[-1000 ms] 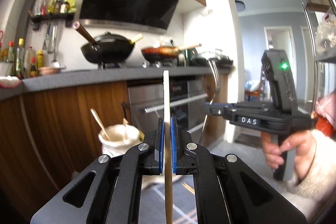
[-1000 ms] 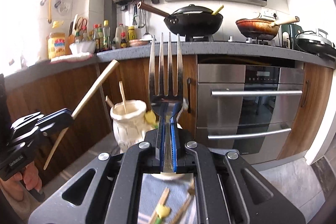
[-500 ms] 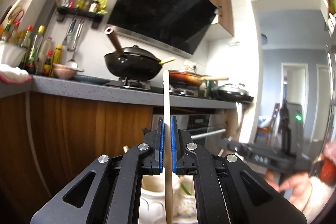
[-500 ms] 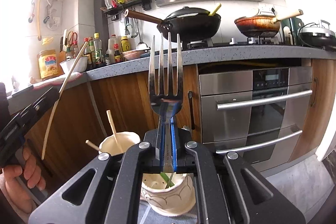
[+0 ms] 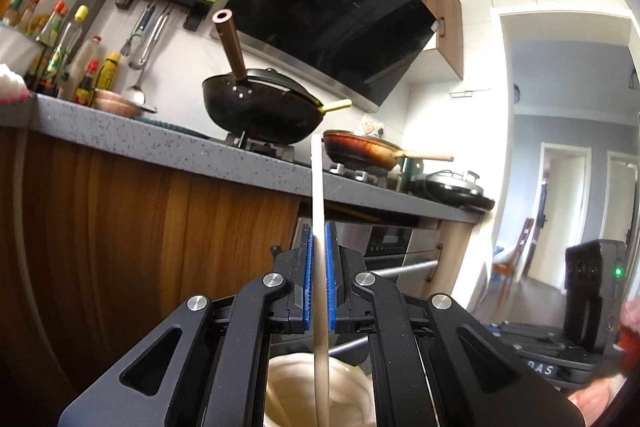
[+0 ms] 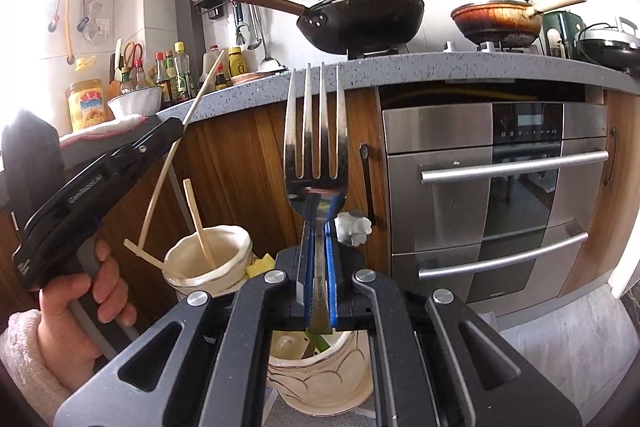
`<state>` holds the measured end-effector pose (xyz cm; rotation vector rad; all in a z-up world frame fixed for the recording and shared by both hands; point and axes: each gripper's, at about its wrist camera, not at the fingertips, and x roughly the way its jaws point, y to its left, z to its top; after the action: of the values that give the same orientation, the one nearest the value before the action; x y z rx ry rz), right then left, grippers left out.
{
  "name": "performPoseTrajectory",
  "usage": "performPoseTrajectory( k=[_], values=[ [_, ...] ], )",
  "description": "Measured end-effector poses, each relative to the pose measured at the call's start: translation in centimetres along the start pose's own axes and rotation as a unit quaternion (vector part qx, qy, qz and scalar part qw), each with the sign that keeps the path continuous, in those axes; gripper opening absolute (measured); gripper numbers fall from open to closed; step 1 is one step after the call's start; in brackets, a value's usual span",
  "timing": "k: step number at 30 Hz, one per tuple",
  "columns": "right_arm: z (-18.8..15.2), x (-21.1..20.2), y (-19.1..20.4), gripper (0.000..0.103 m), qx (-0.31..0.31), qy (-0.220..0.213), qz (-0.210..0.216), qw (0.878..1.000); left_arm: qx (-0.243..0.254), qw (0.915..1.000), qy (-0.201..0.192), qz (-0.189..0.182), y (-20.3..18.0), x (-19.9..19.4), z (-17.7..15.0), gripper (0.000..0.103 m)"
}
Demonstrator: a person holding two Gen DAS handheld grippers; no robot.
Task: Organize utensils
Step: 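Lift the chopstick and silver fork and carry them over the ceramic holder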
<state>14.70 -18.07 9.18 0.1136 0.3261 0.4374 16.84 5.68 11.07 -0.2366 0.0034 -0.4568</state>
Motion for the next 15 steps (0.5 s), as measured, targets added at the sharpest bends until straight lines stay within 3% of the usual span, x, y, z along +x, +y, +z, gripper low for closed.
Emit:
performPoseTrajectory(
  k=[9, 15],
  values=[
    [-0.1, 0.5, -0.4, 0.005, 0.004, 0.007, 0.000, 1.000, -0.025, 0.9997, -0.001, -0.005, 1.1, 1.4, -1.5, 0.006],
    [-0.3, 0.9, -0.5, 0.005, 0.004, 0.013, 0.001, 1.000, -0.006, 1.0000, 0.006, -0.004, 0.8, 0.3, -2.1, 0.006]
  ],
)
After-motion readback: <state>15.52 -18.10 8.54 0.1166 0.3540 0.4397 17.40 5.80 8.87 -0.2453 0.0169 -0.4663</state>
